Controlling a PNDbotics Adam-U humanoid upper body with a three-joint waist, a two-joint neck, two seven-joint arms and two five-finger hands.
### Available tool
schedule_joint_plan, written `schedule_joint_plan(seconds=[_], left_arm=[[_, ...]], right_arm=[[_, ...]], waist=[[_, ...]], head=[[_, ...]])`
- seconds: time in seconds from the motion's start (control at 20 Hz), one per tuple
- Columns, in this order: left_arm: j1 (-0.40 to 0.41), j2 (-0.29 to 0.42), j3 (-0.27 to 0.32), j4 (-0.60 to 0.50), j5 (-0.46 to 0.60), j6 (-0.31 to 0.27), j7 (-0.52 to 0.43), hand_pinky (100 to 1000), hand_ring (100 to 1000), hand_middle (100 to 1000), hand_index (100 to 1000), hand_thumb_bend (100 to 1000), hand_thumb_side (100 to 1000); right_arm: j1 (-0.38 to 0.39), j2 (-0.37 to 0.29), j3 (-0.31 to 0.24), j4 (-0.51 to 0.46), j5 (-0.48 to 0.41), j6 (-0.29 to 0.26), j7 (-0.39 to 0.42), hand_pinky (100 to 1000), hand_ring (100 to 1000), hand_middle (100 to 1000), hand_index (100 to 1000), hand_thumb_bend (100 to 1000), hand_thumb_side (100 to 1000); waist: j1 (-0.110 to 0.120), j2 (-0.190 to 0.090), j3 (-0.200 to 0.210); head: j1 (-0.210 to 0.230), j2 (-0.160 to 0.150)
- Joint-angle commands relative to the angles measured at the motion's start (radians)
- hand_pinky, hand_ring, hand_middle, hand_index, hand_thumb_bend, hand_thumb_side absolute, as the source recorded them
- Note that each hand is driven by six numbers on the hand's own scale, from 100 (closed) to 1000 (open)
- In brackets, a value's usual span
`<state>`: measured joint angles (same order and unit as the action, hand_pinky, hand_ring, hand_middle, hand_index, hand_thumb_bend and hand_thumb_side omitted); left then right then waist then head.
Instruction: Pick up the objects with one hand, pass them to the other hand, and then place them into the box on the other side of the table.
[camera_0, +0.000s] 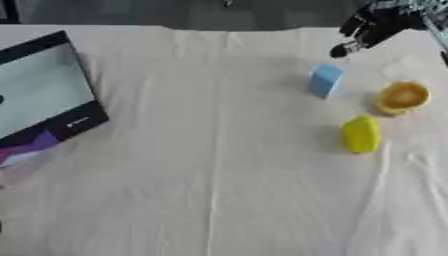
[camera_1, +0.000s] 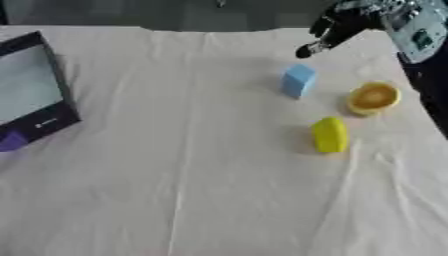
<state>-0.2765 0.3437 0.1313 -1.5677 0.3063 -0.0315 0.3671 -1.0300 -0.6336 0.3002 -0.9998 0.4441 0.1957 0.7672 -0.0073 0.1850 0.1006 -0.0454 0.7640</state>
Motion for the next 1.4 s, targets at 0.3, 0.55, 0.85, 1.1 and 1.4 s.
schedule_joint_plan(seconds=[0.3,0.55,0.85,1.1,1.4], left_arm=[[-0.01,0.037,-0.004,-0.013,0.0,-0.001,-0.006,809,886,894,824,702,628],[-0.012,0.036,-0.005,-0.013,0.001,-0.001,-0.008,809,886,894,824,702,628],[-0.014,0.036,-0.008,-0.013,0.002,0.0,-0.011,809,886,895,823,700,629],[-0.014,0.035,-0.009,-0.013,0.003,0.0,-0.012,810,886,895,822,700,629],[-0.016,0.033,-0.009,-0.014,0.004,0.0,-0.013,810,886,895,820,699,629]], right_arm=[[0.011,-0.035,0.028,-0.031,-0.011,0.037,-0.004,889,888,818,842,595,454],[0.028,-0.03,0.026,-0.03,-0.021,0.048,-0.022,885,885,815,840,613,437],[0.052,-0.034,0.037,-0.046,-0.001,0.078,-0.08,887,888,818,844,630,421],[0.062,-0.032,0.041,-0.042,0.001,0.087,-0.102,888,889,819,851,610,437],[0.075,-0.023,0.04,-0.022,-0.007,0.084,-0.097,888,891,823,856,595,455]], waist=[[-0.011,-0.035,0.005],[-0.011,-0.032,0.007],[-0.011,-0.029,0.009],[-0.01,-0.028,0.01],[-0.009,-0.025,0.015]], head=[[0.003,0.006],[0.008,0.006],[0.012,0.006],[0.011,0.006],[0.012,0.006]])
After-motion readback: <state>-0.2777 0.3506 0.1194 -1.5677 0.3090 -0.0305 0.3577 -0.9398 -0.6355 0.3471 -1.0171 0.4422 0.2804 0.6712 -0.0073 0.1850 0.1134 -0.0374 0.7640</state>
